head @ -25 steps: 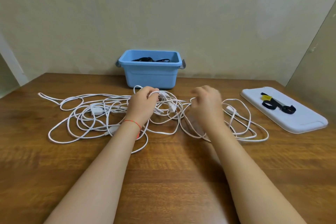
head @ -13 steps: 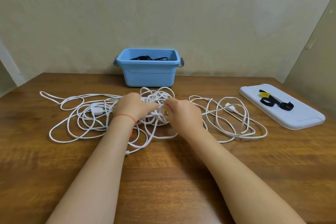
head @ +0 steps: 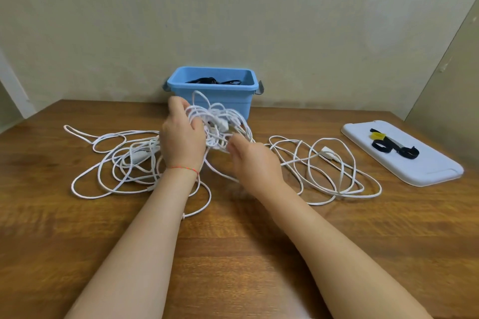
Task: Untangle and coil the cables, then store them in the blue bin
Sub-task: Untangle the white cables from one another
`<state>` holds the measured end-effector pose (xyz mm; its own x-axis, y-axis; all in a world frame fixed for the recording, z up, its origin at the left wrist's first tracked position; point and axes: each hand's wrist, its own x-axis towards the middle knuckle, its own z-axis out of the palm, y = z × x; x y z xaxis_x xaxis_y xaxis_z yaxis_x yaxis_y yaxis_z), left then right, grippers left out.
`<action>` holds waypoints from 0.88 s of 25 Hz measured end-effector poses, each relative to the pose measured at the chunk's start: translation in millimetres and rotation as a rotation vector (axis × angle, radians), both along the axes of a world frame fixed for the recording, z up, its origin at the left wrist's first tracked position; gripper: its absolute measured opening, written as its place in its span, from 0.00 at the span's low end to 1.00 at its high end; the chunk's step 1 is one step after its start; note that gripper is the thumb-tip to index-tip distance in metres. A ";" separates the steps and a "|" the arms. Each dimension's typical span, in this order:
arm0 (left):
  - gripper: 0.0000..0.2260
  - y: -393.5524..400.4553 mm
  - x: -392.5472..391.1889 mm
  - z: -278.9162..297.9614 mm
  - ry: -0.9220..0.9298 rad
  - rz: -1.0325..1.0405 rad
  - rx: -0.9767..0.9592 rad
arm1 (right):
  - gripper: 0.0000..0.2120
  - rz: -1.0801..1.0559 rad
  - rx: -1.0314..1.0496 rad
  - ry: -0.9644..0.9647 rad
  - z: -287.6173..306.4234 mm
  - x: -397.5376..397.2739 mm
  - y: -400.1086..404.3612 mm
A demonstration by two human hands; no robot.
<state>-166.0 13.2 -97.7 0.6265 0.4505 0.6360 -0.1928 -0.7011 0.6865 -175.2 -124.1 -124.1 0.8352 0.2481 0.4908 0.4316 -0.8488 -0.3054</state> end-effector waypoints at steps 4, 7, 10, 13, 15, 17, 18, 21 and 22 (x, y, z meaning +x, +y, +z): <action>0.10 5.1 15.9 -9.2 0.015 -0.159 -0.047 | 0.08 -0.049 0.116 0.010 0.8 7.2 -8.1; 0.09 7.0 24.0 -17.6 0.697 -0.254 0.064 | 0.09 -0.007 0.072 0.133 -10.2 12.9 -11.5; 0.20 4.2 21.8 -15.3 0.793 -0.192 0.290 | 0.05 0.027 0.092 0.155 -13.0 12.1 -1.8; 0.17 2.3 21.3 -17.5 0.677 -0.190 0.248 | 0.07 -0.035 -0.006 0.118 -13.9 9.2 5.3; 0.11 -0.7 18.2 -17.8 0.526 -0.194 0.127 | 0.09 -0.047 -0.039 0.105 -15.0 7.9 4.7; 0.06 0.1 15.5 -12.8 0.360 -0.131 -0.050 | 0.10 -0.011 0.073 0.096 -13.0 5.4 4.8; 0.05 2.9 15.9 -10.8 0.292 -0.085 -0.136 | 0.10 0.011 0.159 0.088 -10.7 4.4 5.1; 0.06 9.6 19.3 -9.1 0.204 -0.006 -0.307 | 0.08 0.029 0.443 0.034 0.1 6.9 -2.8; 0.05 9.7 20.4 -10.1 0.218 -0.015 -0.313 | 0.07 0.024 0.529 -0.002 3.1 8.6 -7.8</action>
<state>-145.6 22.9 -107.8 0.7398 0.5917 0.3203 -0.0273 -0.4493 0.8930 -166.6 -132.0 -121.0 0.8312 -0.0150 0.5558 0.4502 -0.5684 -0.6886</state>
